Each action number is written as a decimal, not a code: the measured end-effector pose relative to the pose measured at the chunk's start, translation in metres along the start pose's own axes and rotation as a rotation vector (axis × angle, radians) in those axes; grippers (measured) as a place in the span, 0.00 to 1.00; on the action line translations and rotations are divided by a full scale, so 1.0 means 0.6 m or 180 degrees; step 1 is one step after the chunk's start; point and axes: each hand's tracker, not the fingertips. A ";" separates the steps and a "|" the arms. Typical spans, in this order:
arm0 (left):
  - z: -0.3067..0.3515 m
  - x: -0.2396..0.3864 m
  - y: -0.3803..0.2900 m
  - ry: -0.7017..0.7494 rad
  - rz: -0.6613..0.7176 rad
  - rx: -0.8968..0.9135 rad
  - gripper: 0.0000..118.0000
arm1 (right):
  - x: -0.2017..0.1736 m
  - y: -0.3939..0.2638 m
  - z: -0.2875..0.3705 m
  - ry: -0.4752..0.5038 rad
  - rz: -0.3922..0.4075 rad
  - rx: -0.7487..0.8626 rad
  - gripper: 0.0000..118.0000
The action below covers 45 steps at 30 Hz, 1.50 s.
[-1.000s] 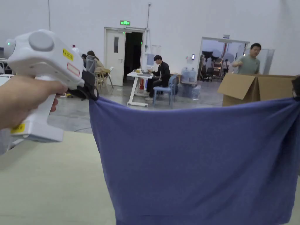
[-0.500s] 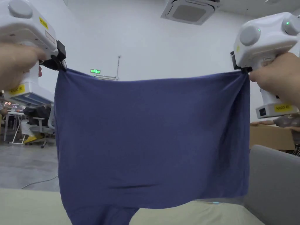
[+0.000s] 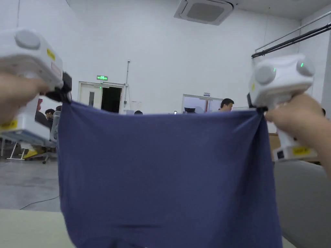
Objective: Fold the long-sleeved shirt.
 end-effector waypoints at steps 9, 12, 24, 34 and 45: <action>-0.159 -0.061 -0.327 0.0457 0.0014 -0.1182 0.00 | -0.072 -0.331 -0.127 0.0418 0.0006 -0.1029 0.02; -0.123 -0.077 -0.397 0.0375 0.0134 -0.1393 0.00 | -0.068 -0.414 -0.115 0.0533 -0.0045 -0.1285 0.02; 0.143 -0.095 -0.617 0.0079 -0.0593 -0.2083 0.00 | 0.041 -0.694 0.170 0.1084 0.0169 -0.1636 0.02; 0.268 -0.115 -0.902 -0.0069 -0.0600 -0.2651 0.00 | 0.071 -0.974 0.333 0.1105 0.0271 -0.2157 0.02; 0.297 -0.129 -1.091 0.0013 -0.0683 -0.2974 0.00 | 0.067 -1.167 0.388 0.1028 0.0251 -0.2647 0.02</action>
